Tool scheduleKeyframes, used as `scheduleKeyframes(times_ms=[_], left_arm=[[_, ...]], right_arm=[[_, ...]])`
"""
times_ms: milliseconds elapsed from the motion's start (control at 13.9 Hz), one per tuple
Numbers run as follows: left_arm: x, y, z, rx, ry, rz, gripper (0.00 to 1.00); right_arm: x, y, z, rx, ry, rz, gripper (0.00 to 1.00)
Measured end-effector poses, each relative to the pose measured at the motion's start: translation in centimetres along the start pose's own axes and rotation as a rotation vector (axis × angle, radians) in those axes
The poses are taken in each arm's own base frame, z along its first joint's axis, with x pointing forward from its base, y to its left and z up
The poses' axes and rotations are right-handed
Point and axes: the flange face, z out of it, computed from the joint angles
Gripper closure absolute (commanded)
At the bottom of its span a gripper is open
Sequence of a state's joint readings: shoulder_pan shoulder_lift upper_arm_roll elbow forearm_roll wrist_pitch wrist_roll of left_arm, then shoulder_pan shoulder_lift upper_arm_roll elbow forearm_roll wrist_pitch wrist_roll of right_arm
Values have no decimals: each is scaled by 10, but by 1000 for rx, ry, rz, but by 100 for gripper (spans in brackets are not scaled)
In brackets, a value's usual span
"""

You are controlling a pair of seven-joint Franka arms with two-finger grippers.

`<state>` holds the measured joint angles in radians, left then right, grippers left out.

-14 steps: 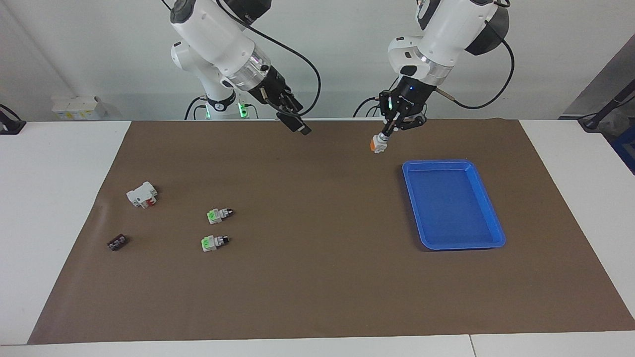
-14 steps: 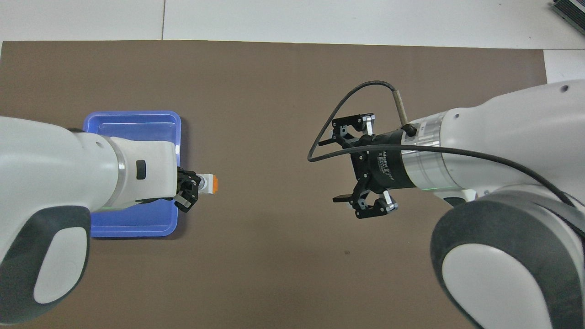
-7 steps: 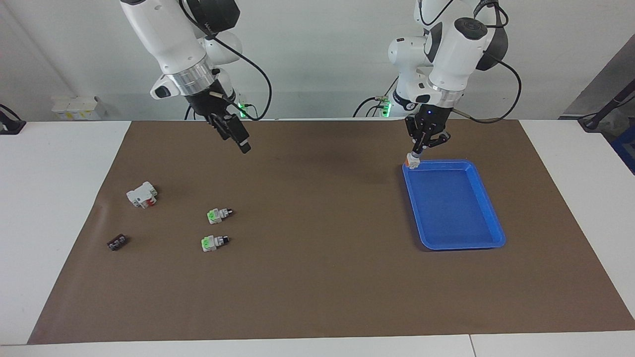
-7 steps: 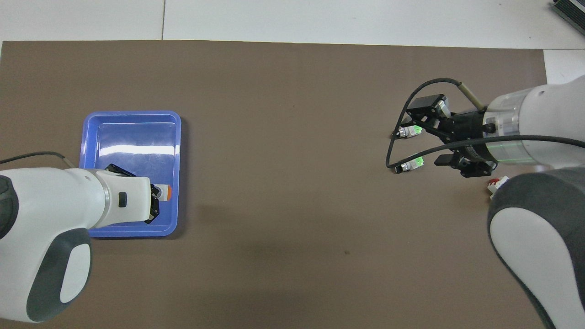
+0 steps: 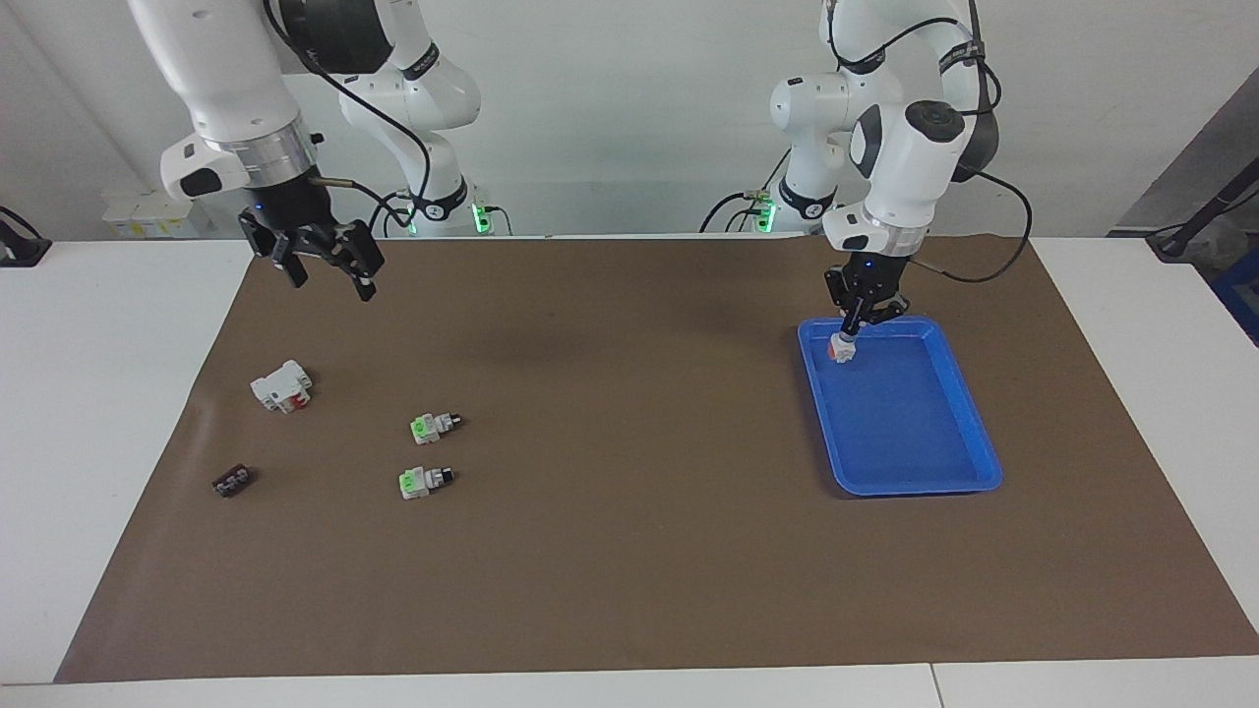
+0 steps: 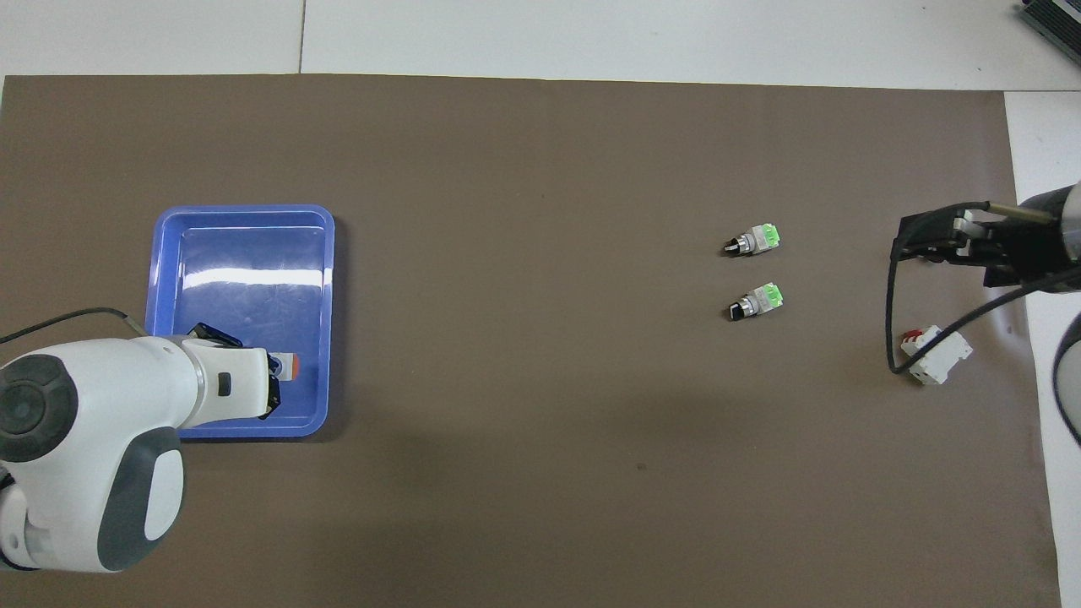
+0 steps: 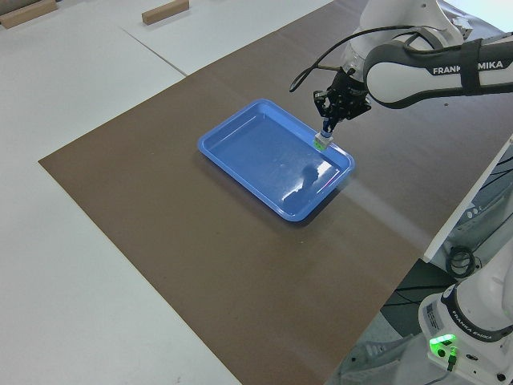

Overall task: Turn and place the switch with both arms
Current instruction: 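Carry the switch over the tray while the right gripper returns, then lower the switch into the blue tray and open the left gripper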

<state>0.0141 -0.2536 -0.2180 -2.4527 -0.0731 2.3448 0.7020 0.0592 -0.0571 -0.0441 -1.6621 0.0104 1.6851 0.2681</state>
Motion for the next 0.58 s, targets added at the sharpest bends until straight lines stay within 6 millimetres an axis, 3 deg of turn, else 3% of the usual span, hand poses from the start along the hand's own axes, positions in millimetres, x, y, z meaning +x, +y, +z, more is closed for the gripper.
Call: scheduleKeyframes(times_ms=[216,288,360,576], left_arm=[[-2,0,25,-31,-25,13,99],[-2,0,29,-37,-31,19,25],[-2,0,30,-40,-33,21,1],[-2,-2,28,-38,-31,20,1]], right_arm=[[-4,14,-11,-13,-47,-25,0],[-6,13,-10,-17,-64,-27,0],[-7,13,-9,-19,-74,-29,0],[-9,8,-9,-19,-76,-38,0]])
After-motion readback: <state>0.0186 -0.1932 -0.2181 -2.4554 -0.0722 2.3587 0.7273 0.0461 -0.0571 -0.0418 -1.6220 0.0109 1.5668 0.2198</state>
